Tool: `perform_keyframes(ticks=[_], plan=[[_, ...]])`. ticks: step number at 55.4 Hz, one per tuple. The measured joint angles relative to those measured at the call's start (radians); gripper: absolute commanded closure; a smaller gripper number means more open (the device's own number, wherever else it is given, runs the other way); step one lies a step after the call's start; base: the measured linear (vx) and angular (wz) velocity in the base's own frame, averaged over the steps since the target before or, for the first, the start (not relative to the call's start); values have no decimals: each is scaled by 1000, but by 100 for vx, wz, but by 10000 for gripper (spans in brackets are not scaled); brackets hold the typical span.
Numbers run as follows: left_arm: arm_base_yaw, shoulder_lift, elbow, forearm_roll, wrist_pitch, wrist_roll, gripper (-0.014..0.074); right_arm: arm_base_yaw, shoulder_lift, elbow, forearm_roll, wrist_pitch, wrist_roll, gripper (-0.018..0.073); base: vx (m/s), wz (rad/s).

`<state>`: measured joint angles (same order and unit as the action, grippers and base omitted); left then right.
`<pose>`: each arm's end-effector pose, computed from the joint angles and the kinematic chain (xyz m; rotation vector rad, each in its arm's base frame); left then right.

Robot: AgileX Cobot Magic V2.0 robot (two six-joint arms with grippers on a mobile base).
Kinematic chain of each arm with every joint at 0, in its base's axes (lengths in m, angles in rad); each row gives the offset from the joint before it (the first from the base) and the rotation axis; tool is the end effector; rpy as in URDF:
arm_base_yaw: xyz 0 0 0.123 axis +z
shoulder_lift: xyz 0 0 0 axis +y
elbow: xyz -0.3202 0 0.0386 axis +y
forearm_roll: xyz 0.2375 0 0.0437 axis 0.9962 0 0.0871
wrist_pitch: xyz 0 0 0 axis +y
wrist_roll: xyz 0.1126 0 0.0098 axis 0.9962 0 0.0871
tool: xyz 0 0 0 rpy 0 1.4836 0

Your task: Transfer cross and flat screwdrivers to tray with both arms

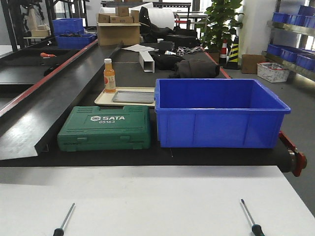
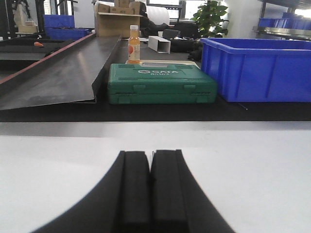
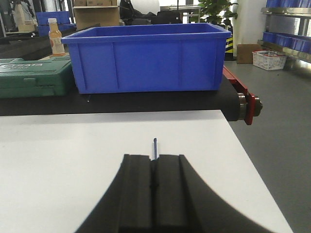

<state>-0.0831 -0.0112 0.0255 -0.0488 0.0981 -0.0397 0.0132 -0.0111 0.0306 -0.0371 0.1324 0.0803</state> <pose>0.0303 -0.0031 0.1954 -0.0004 1.5976 -0.1371 0.0305 -0.0002 0.1898 0.0286 1.6353 0.0395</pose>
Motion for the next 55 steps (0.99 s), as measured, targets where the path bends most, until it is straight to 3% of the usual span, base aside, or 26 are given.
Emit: perform_keyframes(ticks=[47, 55], plan=[[0, 0, 0, 0, 1, 0, 602, 0, 0, 0, 0, 0, 0, 567, 0, 0], [0, 0, 0, 0, -16, 0, 602, 0, 0, 0, 0, -60, 0, 567, 0, 0]])
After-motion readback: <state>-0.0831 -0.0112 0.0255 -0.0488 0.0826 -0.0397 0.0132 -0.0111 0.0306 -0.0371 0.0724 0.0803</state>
